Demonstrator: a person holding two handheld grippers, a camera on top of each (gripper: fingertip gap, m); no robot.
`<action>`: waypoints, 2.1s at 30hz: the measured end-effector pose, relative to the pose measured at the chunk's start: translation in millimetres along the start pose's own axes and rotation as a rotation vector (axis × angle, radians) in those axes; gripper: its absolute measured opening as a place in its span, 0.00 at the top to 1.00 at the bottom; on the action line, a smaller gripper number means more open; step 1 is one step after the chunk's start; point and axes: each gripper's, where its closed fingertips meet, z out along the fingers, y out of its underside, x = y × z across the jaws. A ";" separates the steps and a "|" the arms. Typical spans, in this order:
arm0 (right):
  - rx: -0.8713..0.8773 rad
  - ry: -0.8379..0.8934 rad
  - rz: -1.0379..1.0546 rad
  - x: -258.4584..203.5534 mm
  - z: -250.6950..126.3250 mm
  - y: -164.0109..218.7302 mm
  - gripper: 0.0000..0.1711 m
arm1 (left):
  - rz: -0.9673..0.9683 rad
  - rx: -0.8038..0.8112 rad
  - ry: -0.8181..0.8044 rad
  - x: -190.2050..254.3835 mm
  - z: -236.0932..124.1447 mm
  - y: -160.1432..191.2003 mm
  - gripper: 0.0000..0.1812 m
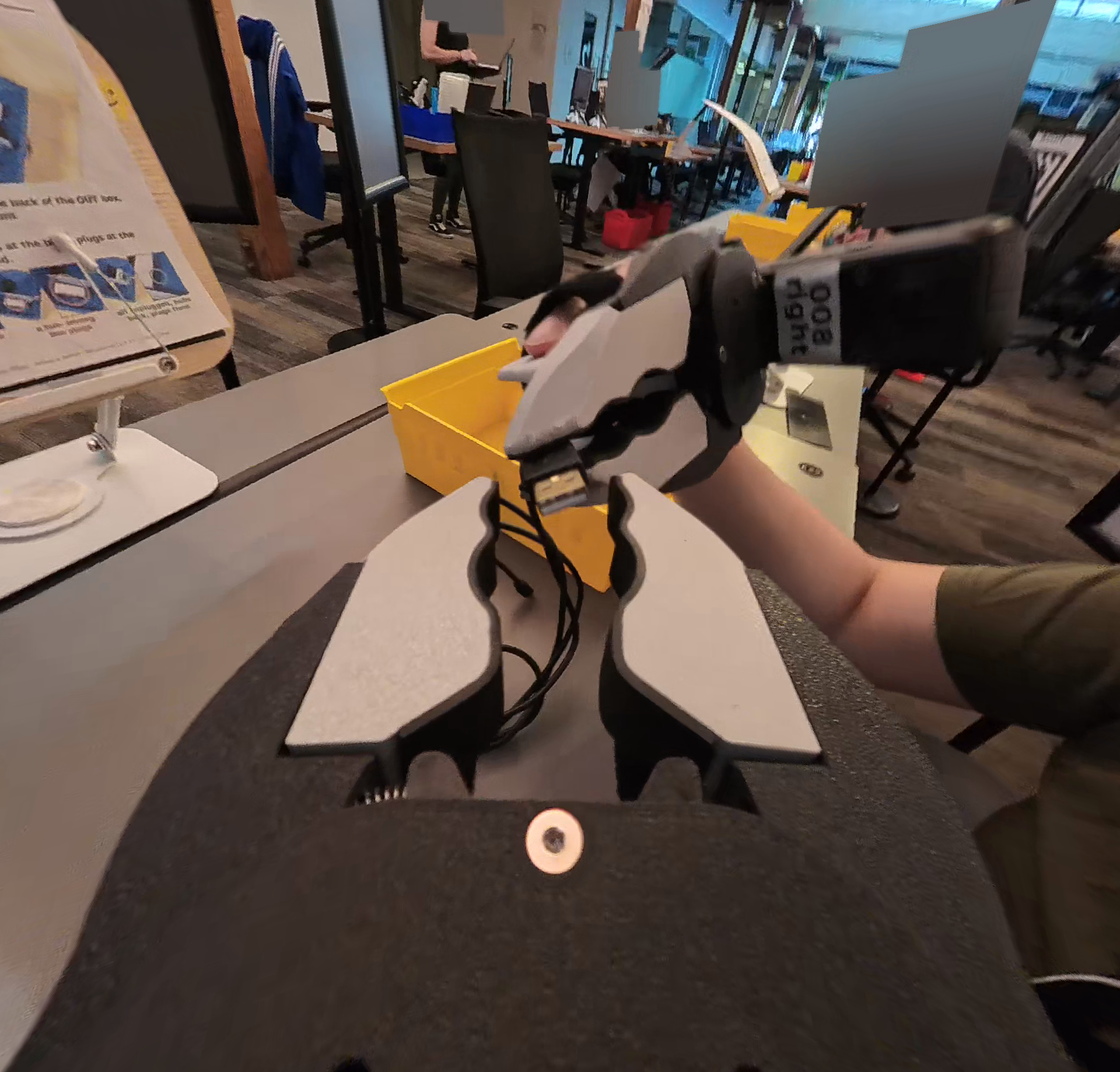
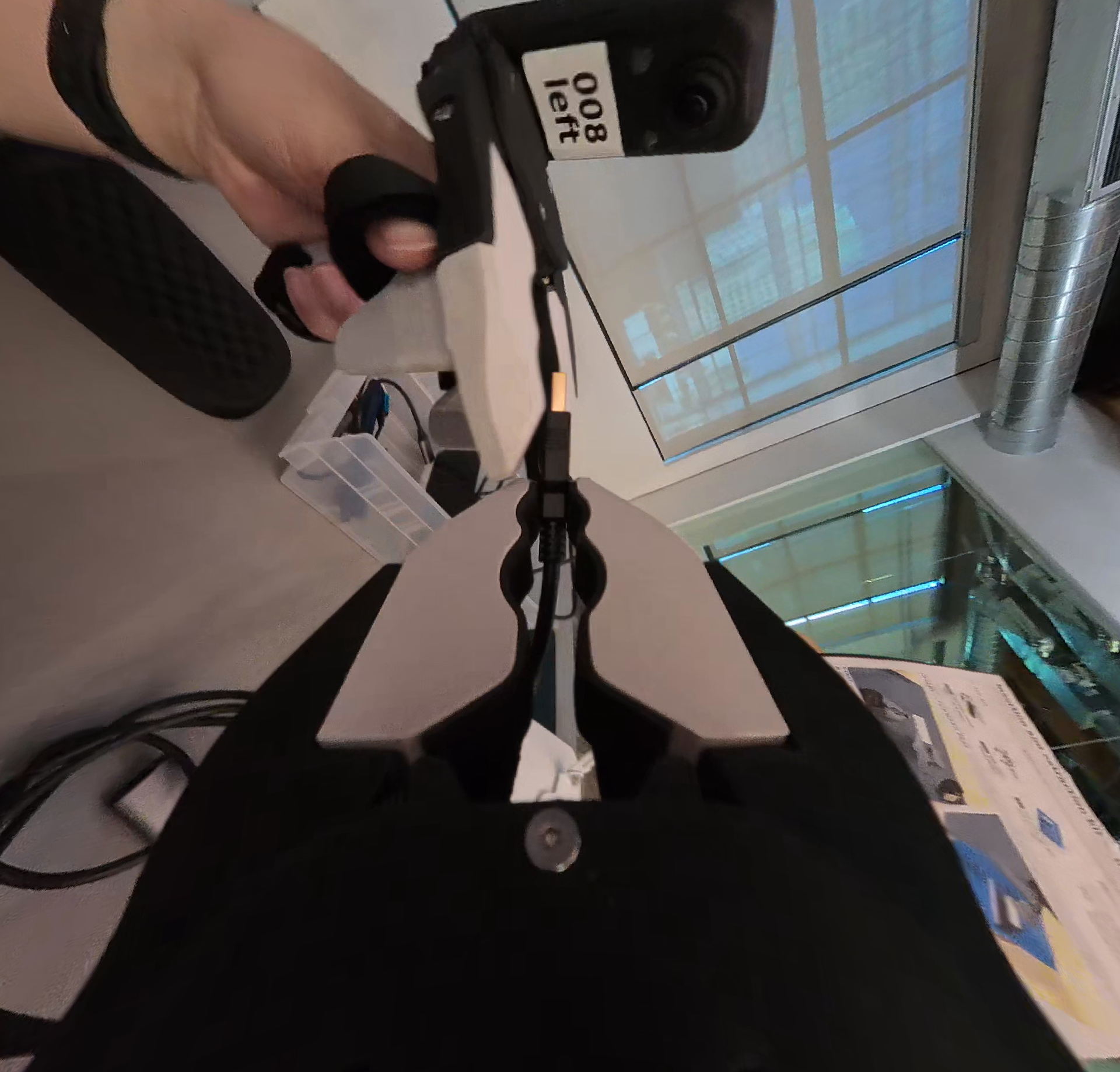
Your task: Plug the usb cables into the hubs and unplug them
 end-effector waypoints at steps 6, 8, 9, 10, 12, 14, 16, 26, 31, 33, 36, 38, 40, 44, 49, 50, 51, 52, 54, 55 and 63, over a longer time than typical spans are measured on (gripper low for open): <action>-0.152 0.037 -0.186 -3.9 12.0 8.1 0.94 | -0.064 0.021 0.010 -12.8 -8.0 0.7 0.91; -0.168 0.029 -0.183 -6.8 15.0 9.9 0.94 | -0.035 0.003 0.015 -15.5 -9.9 4.4 0.91; -0.153 0.012 -0.134 -8.8 16.3 9.5 0.94 | -0.023 -0.002 0.030 -15.3 -11.1 5.4 0.91; -0.133 -0.017 -0.059 -11.4 17.2 9.2 0.93 | -0.007 -0.009 0.046 -14.8 -12.2 6.8 0.91; -0.075 -0.081 0.127 -14.7 16.7 7.1 0.90 | 0.030 -0.016 0.069 -13.5 -14.8 8.7 0.91; 0.008 -0.149 0.330 -15.6 12.5 3.9 0.85 | 0.086 -0.013 0.075 -12.4 -17.7 9.9 0.91; 0.056 -0.229 0.550 -16.0 8.2 5.4 0.83 | 0.190 -0.010 0.091 -7.1 -20.7 10.6 0.91; 0.216 -0.464 0.914 -28.6 9.6 -3.1 0.86 | 0.404 0.000 0.011 -5.9 -22.6 9.5 0.91; 0.315 -0.390 0.864 -20.2 11.5 -5.0 0.90 | 0.365 0.059 0.022 -6.6 -23.5 3.1 0.91; 0.349 -0.403 0.888 -21.0 11.5 -4.5 0.90 | 0.352 0.067 0.026 -6.4 -23.3 2.6 0.91; 0.393 -0.399 0.962 -16.7 13.5 0.0 0.89 | 0.359 0.071 0.016 -7.3 -22.8 4.0 0.91; 0.427 -0.412 0.999 -16.4 14.1 0.2 0.89 | 0.358 0.071 0.013 -8.0 -23.2 4.3 0.91; 0.428 -0.427 1.006 -18.9 15.4 0.7 0.89 | 0.353 0.067 0.018 -8.2 -23.2 5.3 0.91; 0.439 -0.399 0.940 -19.7 14.8 -2.3 0.93 | 0.346 0.079 0.021 -8.4 -24.0 4.7 0.91; 0.429 -0.374 0.898 -17.2 14.0 -4.0 0.93 | 0.343 0.114 0.033 -6.7 -25.2 1.0 0.91; 0.405 -0.377 0.898 -17.5 14.2 -2.3 0.93 | 0.350 0.112 0.016 -8.6 -25.2 1.4 0.91; 0.378 -0.382 0.902 -17.3 13.3 0.3 0.93 | 0.353 0.112 -0.019 -12.8 -26.0 1.5 0.88; 0.356 -0.381 0.913 -15.0 10.5 2.5 0.93 | 0.347 0.129 -0.077 -20.1 -28.7 -0.9 0.82; 0.341 -0.396 0.961 -6.1 -1.4 1.5 0.93 | 0.310 0.166 -0.147 -31.6 -37.1 -3.7 0.73; 0.333 -0.403 0.973 -1.5 -8.7 -1.3 0.93 | 0.266 0.154 -0.162 -38.0 -40.0 -0.5 0.73; 0.253 -0.393 0.850 15.2 -55.1 -38.0 0.93 | -0.080 -0.077 -0.244 -106.1 -16.1 62.3 0.91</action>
